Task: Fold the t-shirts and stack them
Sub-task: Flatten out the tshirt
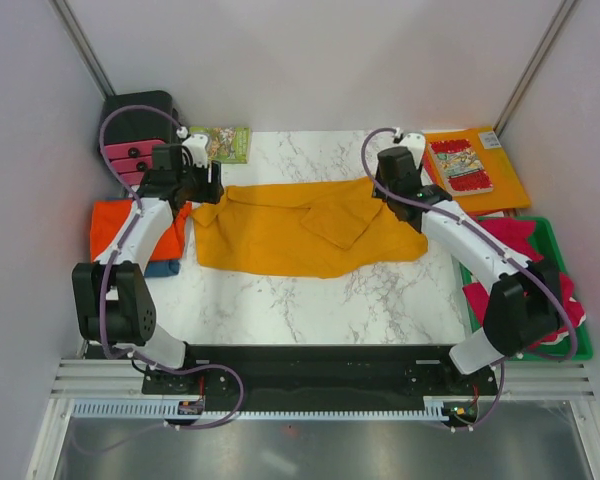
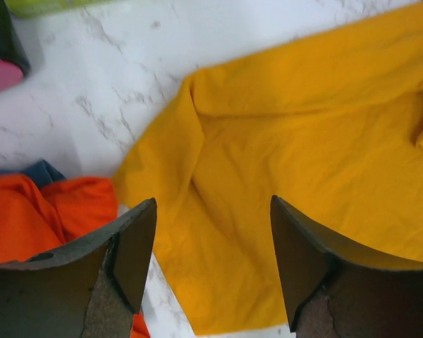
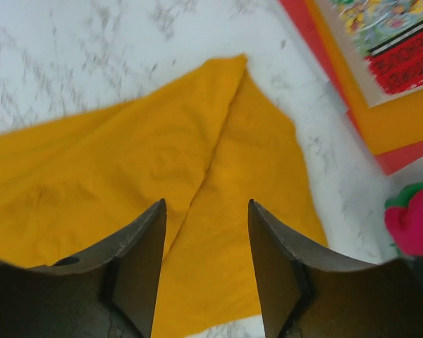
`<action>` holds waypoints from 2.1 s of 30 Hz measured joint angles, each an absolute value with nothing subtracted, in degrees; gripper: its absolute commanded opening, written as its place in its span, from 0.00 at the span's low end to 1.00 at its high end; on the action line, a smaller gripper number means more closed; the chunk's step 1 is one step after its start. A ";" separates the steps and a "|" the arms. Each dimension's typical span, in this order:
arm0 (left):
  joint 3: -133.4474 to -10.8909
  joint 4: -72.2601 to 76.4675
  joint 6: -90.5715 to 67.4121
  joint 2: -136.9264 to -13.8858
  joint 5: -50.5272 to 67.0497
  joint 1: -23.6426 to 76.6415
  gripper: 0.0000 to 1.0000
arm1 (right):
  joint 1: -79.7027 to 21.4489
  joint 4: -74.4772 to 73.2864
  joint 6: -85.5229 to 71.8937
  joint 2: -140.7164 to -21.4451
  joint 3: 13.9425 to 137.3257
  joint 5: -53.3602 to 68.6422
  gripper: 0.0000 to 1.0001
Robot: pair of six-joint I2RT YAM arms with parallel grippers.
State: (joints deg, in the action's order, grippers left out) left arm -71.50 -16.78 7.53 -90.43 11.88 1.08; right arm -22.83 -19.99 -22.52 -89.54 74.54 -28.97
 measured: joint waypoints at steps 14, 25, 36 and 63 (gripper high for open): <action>-56.18 -15.42 8.08 -88.79 4.45 1.08 0.66 | -36.56 -17.32 -27.55 -87.24 58.50 -28.99 0.52; -59.68 -13.10 8.05 -99.66 2.35 1.08 0.59 | -36.93 -16.49 -27.99 -87.61 58.54 -28.99 0.48; -60.75 -10.24 8.05 -100.64 1.41 1.08 0.56 | -37.93 -14.87 -28.86 -90.72 58.54 -28.80 0.44; -62.63 -10.17 8.19 -103.57 0.47 0.82 0.02 | -38.26 -13.72 -29.19 -91.68 58.54 -28.73 0.41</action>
